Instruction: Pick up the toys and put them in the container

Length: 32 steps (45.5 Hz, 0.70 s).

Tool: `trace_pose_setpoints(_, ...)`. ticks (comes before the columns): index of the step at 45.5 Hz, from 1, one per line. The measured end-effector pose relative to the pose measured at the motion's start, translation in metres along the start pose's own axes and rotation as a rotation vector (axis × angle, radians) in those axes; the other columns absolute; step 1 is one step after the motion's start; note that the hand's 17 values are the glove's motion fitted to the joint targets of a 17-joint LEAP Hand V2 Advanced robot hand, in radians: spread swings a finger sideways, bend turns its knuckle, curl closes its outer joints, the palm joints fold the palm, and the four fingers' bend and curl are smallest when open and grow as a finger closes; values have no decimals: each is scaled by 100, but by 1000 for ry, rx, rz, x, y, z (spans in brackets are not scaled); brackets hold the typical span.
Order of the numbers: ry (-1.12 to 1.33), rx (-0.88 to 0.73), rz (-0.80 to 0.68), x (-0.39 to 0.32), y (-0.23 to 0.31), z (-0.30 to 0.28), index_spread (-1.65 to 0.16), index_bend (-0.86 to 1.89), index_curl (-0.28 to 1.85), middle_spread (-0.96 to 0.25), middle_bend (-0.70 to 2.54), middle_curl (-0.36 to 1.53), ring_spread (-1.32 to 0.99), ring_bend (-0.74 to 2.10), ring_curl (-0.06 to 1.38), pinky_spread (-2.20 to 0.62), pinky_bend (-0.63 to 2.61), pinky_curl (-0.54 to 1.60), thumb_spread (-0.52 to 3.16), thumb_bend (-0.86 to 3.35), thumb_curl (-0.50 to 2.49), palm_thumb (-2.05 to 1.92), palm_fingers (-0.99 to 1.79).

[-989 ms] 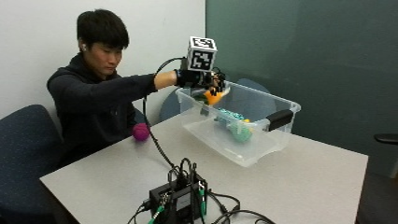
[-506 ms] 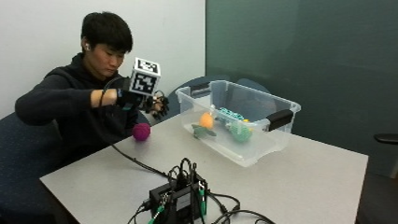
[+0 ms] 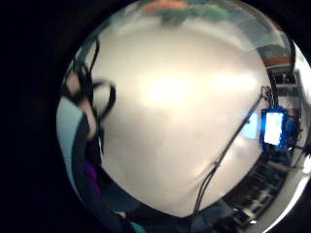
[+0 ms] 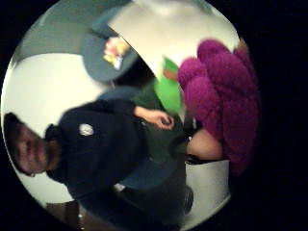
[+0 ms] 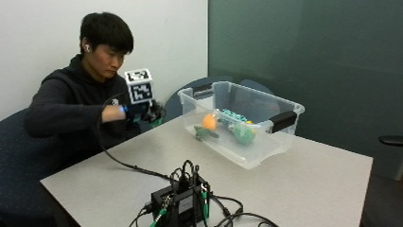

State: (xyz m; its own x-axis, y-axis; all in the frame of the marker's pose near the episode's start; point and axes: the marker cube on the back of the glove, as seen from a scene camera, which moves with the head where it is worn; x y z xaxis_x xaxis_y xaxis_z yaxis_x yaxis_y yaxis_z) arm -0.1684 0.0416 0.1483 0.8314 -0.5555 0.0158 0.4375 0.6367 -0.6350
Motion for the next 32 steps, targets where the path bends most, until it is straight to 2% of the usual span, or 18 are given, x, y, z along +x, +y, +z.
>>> trace_pose_setpoints(1,-9,76,6,2,-10,-20,-18,5,19,-15,64,60,-29,118,45,-31,112,40,127,14,44,47,101)
trace_pose_setpoints(3,-13,208,-7,2,-30,-60,-17,9,20,-15,74,64,-29,126,49,-32,114,43,122,15,47,53,116)
trace_pose_setpoints(5,-25,319,0,3,-52,-97,-16,13,21,-16,79,66,-28,127,51,-34,115,45,118,15,49,55,116)
trace_pose_setpoints(8,-94,467,83,19,-90,-152,-15,16,22,-16,83,68,-27,135,54,-35,114,47,113,15,52,58,120)
trace_pose_setpoints(11,-112,546,193,36,-130,-184,-14,17,23,-16,86,69,-26,137,56,-36,115,49,109,14,54,59,119)
trace_pose_setpoints(15,-85,537,351,64,-175,-189,-13,18,24,-16,90,71,-26,134,55,-37,116,50,104,11,57,60,115)
trace_pose_setpoints(18,-53,412,498,90,-198,-167,-13,15,23,-16,89,71,-26,133,55,-38,117,50,104,9,58,59,108)
trace_pose_setpoints(22,-92,252,521,100,-205,-132,-13,8,22,-17,78,69,-27,127,54,-38,119,52,119,4,52,48,73)
trace_pose_setpoints(23,-108,251,512,99,-203,-126,-12,15,24,-15,60,64,-26,107,49,-32,109,49,119,-3,48,37,9)
trace_pose_setpoints(24,-122,262,506,100,-200,-123,-12,24,32,-13,56,66,-23,98,53,-27,109,56,119,-6,46,31,-17)
trace_pose_setpoints(26,-140,294,500,102,-193,-119,-12,27,32,-11,50,61,-20,83,49,-21,106,53,120,-7,44,24,-23)
trace_pose_setpoints(32,-146,378,482,118,-152,-124,-13,25,29,-8,38,53,-17,61,31,-11,95,39,123,-4,40,15,-8)
